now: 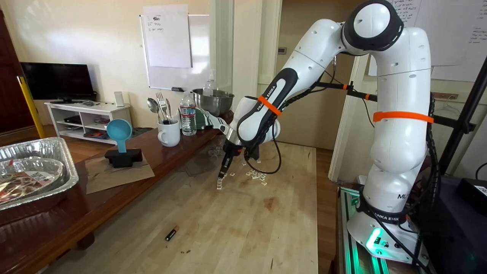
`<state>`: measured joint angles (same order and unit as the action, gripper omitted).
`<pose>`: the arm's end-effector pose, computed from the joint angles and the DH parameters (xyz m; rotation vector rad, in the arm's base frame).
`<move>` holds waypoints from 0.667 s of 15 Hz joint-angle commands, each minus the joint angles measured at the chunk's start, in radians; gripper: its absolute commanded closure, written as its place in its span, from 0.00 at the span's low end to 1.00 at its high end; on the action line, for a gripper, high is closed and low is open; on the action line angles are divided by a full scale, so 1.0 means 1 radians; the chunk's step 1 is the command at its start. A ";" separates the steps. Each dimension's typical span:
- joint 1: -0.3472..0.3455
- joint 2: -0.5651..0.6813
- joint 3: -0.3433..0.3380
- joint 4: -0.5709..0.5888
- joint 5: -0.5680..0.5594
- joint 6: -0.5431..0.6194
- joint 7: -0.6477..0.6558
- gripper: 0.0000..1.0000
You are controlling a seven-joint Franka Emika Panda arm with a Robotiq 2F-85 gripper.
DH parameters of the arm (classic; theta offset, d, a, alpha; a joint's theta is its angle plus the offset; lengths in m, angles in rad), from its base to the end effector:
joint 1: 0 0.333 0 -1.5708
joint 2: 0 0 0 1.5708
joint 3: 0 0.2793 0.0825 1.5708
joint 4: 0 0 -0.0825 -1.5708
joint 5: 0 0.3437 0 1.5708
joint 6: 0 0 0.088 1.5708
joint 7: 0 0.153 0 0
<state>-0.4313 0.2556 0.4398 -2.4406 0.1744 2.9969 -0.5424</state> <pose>0.5047 0.0011 0.1986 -2.9807 -0.5301 -0.5277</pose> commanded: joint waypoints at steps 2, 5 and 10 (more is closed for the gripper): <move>0.005 -0.002 -0.032 -0.002 -0.023 -0.019 0.004 1.00; -0.006 0.021 -0.023 0.010 -0.007 0.006 -0.012 1.00; -0.009 0.062 -0.014 0.034 0.003 0.022 -0.015 1.00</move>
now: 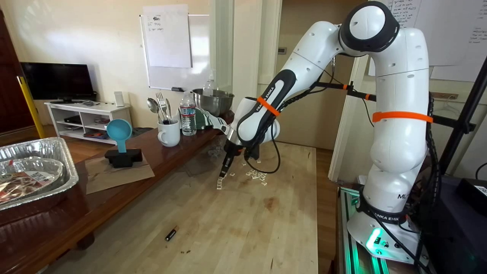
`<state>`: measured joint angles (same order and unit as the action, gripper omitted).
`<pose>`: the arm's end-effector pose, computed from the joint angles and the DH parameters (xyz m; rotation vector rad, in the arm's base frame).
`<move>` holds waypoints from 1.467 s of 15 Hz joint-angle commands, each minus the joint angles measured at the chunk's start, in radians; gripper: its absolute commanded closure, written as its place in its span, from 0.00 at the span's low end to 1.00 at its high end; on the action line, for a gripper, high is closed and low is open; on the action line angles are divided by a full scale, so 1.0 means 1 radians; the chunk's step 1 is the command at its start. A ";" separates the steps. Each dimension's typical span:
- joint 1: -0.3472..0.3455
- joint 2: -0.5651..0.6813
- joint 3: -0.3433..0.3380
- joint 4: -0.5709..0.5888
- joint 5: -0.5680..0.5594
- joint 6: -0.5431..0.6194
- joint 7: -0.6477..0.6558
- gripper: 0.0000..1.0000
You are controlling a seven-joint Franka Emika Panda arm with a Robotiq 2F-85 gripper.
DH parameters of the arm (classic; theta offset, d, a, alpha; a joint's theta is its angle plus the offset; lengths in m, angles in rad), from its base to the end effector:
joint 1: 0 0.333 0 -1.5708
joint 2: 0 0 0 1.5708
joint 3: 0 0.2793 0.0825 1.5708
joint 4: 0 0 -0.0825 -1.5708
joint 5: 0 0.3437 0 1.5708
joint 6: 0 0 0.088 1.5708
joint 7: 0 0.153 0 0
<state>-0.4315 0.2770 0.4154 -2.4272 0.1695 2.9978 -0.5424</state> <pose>0.5069 -0.0108 0.1923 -2.9897 -0.4985 -0.5181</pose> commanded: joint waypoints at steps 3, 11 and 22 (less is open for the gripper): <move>-0.002 0.065 -0.001 0.035 -0.004 0.028 -0.011 1.00; -0.002 0.132 0.005 0.070 0.004 0.109 -0.002 1.00; 0.001 0.141 -0.059 0.079 -0.112 0.084 0.051 1.00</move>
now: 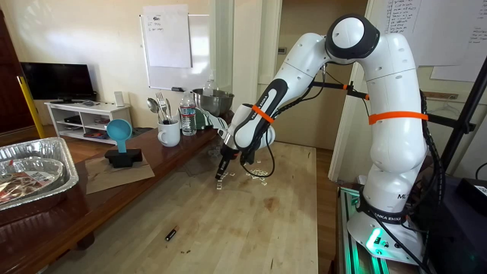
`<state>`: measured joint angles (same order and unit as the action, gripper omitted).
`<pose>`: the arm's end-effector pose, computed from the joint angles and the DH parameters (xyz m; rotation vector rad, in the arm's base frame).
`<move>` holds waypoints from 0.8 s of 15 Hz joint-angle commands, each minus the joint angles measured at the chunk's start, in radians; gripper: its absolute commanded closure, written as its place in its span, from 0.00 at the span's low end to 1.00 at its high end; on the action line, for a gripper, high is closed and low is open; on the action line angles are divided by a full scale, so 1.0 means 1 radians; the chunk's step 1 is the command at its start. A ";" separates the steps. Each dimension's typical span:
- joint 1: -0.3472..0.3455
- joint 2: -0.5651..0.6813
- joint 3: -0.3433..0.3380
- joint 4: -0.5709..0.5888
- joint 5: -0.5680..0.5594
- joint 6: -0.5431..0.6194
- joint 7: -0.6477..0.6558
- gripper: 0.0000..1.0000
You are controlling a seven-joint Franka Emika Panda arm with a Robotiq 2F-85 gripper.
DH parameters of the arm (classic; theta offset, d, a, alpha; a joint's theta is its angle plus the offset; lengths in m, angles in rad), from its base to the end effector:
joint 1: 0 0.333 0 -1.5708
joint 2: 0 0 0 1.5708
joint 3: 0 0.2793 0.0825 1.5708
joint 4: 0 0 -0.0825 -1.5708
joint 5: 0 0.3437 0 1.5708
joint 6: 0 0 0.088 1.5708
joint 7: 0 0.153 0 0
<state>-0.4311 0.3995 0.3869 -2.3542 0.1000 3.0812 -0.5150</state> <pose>0.5276 -0.0217 0.1692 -2.9865 -0.4786 -0.5821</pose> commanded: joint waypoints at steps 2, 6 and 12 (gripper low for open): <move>-0.011 0.014 -0.032 0.005 -0.044 0.001 0.026 1.00; -0.083 -0.041 0.041 -0.035 0.019 0.013 -0.021 1.00; -0.179 -0.106 0.118 -0.084 0.027 0.012 -0.042 1.00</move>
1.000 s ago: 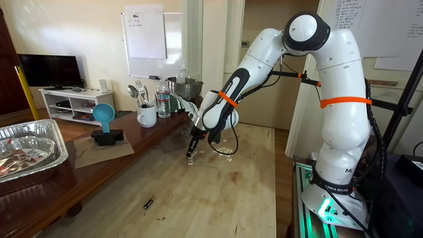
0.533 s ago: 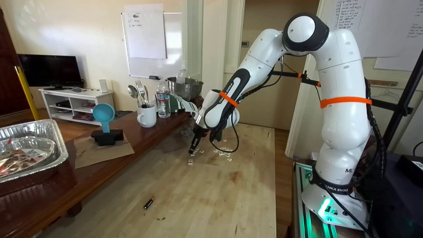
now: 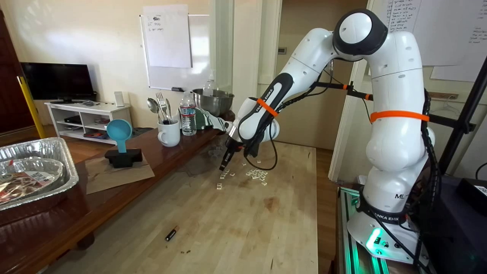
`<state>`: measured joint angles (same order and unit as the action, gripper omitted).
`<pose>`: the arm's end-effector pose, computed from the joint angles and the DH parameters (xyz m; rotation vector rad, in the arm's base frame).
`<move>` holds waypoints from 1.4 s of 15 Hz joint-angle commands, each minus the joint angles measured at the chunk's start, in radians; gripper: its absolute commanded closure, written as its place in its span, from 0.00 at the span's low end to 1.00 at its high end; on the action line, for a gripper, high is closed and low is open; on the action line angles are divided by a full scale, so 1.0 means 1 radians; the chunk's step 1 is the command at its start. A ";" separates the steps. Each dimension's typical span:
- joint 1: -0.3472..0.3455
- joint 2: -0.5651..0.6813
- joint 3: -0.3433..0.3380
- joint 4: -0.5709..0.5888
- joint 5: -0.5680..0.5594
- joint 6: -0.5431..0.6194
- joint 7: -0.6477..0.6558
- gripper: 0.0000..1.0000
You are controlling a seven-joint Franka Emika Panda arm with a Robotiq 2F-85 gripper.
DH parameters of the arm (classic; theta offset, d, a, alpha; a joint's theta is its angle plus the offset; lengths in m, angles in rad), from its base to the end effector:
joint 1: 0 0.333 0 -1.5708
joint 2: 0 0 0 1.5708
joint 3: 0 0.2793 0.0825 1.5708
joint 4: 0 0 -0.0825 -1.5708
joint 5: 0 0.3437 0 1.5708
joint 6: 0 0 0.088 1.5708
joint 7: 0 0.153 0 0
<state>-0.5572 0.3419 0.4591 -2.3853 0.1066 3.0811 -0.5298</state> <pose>0.5231 -0.0509 0.1915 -3.0035 -0.4141 -0.6365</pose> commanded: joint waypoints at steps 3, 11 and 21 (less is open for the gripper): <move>-0.088 -0.074 0.074 -0.077 0.019 0.008 -0.038 1.00; -0.113 -0.097 0.081 -0.106 0.010 -0.013 -0.039 1.00; -0.110 -0.072 0.053 -0.091 -0.027 -0.067 -0.102 1.00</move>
<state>-0.6514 0.2713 0.5122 -2.4737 0.0991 3.0482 -0.5947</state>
